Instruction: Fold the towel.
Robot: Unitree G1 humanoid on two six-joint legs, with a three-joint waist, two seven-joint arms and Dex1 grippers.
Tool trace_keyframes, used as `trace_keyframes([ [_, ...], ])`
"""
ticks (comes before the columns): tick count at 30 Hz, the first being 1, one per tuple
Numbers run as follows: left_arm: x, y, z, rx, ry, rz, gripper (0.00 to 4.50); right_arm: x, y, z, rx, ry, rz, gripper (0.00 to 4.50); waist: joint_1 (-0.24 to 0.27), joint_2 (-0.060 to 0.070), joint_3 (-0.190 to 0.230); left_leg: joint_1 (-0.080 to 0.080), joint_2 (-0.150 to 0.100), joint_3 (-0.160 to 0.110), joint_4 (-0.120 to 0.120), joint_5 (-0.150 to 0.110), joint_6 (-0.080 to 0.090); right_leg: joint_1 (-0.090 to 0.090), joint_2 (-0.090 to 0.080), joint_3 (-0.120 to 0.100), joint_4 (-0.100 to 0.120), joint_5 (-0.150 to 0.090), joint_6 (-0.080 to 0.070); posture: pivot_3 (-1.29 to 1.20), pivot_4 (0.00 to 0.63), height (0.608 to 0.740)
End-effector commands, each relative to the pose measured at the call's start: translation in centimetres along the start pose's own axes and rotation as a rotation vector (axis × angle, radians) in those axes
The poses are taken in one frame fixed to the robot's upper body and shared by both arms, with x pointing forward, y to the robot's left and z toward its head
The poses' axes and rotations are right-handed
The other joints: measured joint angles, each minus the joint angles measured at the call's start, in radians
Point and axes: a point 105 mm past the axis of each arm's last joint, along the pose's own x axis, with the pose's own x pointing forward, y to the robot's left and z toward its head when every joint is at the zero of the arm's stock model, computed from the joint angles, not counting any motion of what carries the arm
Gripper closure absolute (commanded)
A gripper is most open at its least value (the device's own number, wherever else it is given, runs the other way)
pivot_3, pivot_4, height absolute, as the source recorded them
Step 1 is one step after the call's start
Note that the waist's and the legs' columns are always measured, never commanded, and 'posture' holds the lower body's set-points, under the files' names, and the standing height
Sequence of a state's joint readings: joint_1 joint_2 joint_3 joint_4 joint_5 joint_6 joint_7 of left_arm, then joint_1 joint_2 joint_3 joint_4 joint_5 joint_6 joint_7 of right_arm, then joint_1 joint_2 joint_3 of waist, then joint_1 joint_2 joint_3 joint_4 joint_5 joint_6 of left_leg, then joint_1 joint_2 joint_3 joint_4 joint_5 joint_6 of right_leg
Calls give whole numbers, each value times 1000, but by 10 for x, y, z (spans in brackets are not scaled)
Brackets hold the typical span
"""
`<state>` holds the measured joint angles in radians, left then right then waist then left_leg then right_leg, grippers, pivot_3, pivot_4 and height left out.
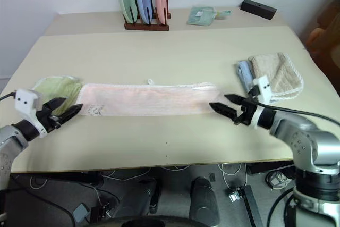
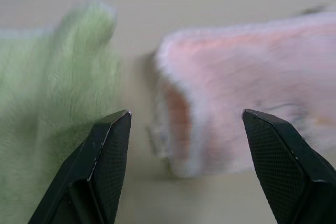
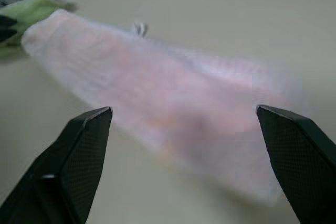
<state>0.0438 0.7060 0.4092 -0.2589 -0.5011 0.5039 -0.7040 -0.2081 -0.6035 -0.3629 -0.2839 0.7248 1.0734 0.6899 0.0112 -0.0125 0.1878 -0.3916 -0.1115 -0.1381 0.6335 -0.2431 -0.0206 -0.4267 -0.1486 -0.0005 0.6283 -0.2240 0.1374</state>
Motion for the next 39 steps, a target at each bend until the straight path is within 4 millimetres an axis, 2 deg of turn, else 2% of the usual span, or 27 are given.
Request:
trace_keyframes([
  [1,11,-60,10,101,-15,-233,1070,-5,5,-5,67,-6,-70,28,3,0,0,0,0,0,0,0,0,0,0,0,0,0,0,0,150,740],
  [8,31,-127,25,39,-123,-436,1070,3,7,-27,207,17,-160,28,1,0,0,0,1,0,0,0,0,0,1,0,0,0,0,0,150,740],
  [15,37,-140,28,2,-142,-470,1070,14,-1,-24,342,-49,-218,28,-1,1,-1,1,3,1,0,0,0,0,4,0,0,0,0,0,150,740],
  [19,36,-145,27,-4,-141,-490,1070,35,-9,-15,422,-92,-243,28,-4,1,-1,1,3,1,0,0,0,0,5,0,-1,0,-1,0,150,740],
  [22,37,-147,26,1,-142,-492,1070,48,-16,-12,452,-106,-285,914,-5,1,-1,1,4,0,0,0,0,0,6,0,-1,0,-1,0,150,740],
  [26,37,-147,26,2,-145,-477,1070,52,-21,0,475,-165,-309,2789,-7,1,-1,1,4,0,-1,0,0,0,6,0,-1,1,-1,0,150,740],
  [29,37,-149,23,3,-143,-474,1070,47,-21,8,459,-184,-313,4369,-7,1,-1,1,4,0,-1,0,0,0,6,0,-1,1,-1,0,150,740],
  [33,40,-150,22,5,-146,-468,1070,32,-31,22,392,-214,-362,4446,-4,1,-1,1,4,0,-1,0,0,0,6,0,-1,1,-1,0,150,740],
  [36,42,-151,22,3,-150,-471,1070,9,-42,39,272,-231,-416,4446,0,2,0,0,4,0,-1,0,0,0,6,0,-2,0,-1,0,150,740],
  [39,44,-151,21,5,-146,-484,1070,-8,-43,53,136,-221,-421,4446,-1,2,0,0,4,1,-1,0,0,0,6,0,-3,0,-1,0,150,740],
])
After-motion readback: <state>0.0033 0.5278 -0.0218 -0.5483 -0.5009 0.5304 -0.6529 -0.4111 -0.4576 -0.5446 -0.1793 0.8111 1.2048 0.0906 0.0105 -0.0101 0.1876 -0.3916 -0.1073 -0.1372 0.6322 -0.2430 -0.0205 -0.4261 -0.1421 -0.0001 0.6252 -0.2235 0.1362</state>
